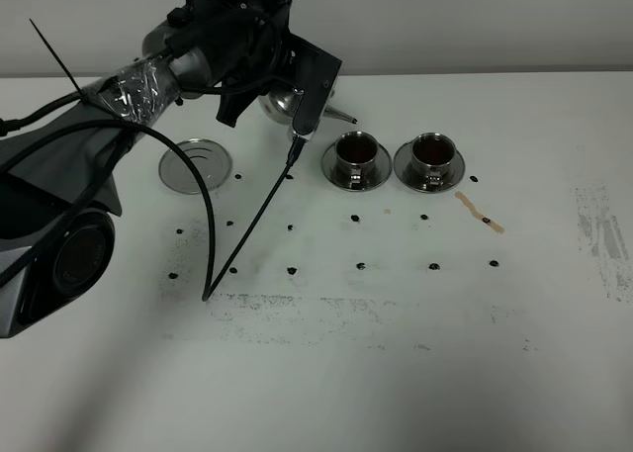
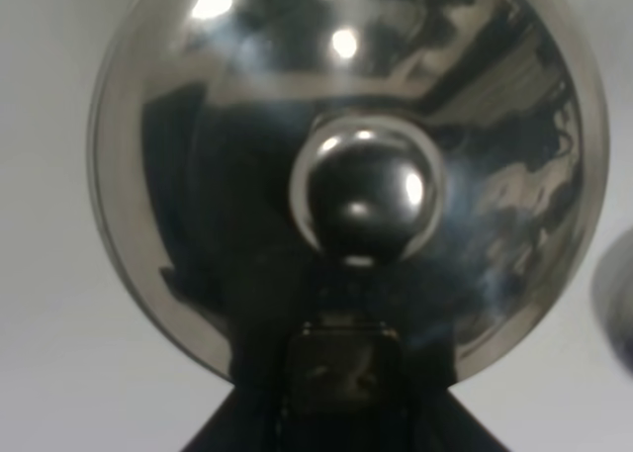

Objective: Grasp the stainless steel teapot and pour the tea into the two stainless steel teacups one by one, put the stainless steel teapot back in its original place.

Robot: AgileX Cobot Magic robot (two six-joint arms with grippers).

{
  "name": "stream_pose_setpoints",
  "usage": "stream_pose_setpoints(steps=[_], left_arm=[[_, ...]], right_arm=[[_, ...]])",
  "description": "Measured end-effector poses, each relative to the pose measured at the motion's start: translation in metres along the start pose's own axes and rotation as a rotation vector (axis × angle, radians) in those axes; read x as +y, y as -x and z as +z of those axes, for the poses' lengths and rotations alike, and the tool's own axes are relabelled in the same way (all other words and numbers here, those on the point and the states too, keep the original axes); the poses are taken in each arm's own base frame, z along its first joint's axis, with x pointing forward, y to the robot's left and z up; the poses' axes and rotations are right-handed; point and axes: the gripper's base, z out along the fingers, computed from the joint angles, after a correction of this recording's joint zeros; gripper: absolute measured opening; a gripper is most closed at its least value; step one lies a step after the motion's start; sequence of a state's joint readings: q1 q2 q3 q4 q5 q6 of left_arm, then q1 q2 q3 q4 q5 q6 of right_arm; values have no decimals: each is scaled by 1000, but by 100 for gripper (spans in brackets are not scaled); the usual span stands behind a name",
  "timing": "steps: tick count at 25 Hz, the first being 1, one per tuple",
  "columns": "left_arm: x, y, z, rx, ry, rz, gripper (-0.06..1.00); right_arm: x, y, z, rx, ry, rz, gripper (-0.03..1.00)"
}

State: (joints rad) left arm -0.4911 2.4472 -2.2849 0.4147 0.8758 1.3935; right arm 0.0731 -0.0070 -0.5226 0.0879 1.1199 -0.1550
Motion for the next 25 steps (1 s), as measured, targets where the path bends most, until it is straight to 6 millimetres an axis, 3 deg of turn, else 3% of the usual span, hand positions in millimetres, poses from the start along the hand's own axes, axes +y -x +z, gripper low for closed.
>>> stream_pose_setpoints(steps=[5,7,15,19,25], left_arm=[[-1,-3,-20,-112,-33,-111,20],[-4,-6,-38,-165,-32,-151,20],[-69,-22,-95,-255,-161,-350,20],[-87,-20,-104,-303,-198,-630,20],[-114,-18,-81,-299,-308,-1067,20]], right_arm=[[0,0,0,0,0,0,47],[0,0,0,0,0,0,47],[0,0,0,0,0,0,47],[0,0,0,0,0,0,47],[0,0,0,0,0,0,47]])
